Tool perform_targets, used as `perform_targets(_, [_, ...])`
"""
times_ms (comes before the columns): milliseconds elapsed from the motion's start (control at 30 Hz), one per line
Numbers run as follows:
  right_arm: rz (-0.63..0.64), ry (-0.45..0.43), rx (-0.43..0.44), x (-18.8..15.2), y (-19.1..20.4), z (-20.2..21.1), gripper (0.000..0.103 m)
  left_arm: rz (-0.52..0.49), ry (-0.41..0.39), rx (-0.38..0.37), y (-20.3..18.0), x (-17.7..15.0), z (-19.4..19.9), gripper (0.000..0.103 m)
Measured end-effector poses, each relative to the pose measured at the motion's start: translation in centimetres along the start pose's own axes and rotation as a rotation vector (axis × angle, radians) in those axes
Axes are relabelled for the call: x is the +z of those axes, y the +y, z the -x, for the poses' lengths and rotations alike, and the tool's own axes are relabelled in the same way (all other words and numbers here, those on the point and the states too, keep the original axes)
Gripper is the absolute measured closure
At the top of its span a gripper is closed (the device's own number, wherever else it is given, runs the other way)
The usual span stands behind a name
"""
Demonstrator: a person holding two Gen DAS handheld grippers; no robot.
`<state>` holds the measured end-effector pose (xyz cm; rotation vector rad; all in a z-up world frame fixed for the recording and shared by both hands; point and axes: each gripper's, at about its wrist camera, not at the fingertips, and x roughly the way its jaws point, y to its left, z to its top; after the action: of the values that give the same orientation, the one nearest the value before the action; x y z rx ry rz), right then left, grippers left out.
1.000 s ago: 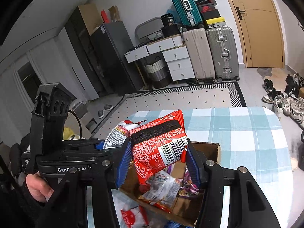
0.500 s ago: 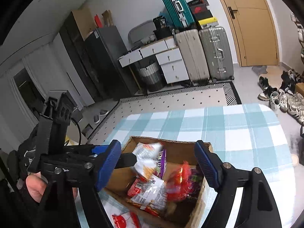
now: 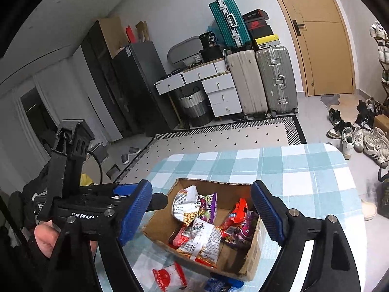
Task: Organize snacks
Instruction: 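Withdraw both grippers from the box toward the remaining snacks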
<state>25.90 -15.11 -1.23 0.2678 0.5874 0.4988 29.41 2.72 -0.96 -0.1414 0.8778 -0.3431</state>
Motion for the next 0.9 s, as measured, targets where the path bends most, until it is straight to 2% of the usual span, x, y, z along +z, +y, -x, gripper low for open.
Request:
perform_targets(300, [0.005, -0.021, -0.005, -0.7, 1.4, 3.2, 0.01, -0.031, -0.089, 0.067, -1.6, -2.4, 5.0, 0.015])
perform_targets(633, [0.01, -0.047, 0.006, -2.1, 3.0, 7.4, 0.003, -0.044, -0.159, 0.094, -3.4, -5.0, 9.6, 0.003])
perform_targets(900, [0.025, -0.055, -0.006, -4.4, 4.1, 10.7, 0.001, -0.027, -0.198, 0.114, -3.9, -8.7, 12.9, 0.001])
